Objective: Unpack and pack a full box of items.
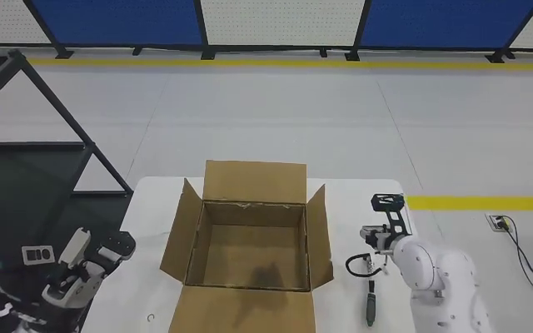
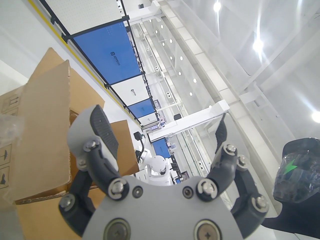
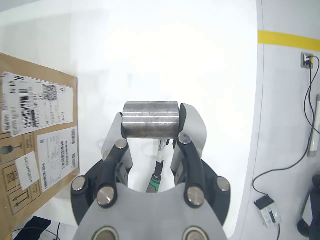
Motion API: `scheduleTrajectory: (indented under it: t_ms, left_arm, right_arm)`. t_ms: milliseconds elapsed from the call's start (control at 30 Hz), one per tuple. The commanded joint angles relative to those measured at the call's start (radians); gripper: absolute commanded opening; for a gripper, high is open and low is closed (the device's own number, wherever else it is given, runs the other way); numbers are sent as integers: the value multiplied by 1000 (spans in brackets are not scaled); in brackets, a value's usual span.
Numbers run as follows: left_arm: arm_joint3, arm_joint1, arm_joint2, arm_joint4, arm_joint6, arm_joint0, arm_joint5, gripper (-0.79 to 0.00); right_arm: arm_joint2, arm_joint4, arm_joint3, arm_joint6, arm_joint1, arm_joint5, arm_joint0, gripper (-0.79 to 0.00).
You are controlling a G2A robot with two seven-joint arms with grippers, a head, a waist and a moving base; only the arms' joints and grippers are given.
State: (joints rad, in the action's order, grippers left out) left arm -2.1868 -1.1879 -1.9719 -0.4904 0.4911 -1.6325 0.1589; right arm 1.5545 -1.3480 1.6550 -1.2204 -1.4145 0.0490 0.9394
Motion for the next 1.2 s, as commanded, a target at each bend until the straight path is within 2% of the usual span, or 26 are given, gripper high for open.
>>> scheduleTrajectory:
  t_ms: [0, 167, 567, 1167]
  left_arm:
    - [0, 0, -2, -3, -1, 1, -2, 0]
    - [-2, 1, -4, -7, 1, 7, -7, 0]
    - [0, 5, -11, -6, 14, 18, -13, 0]
    - [-12, 4, -36, -11, 8, -9, -5, 0]
  right_arm:
    - [-9, -2, -66, -9, 1, 5, -23, -785]
    - [-33, -12, -164, -21, 3, 9, -56, -785]
    - [-78, -50, -254, -5, 7, 21, -97, -785]
    - [-103, -3, -449, 58, 11, 0, -183, -785]
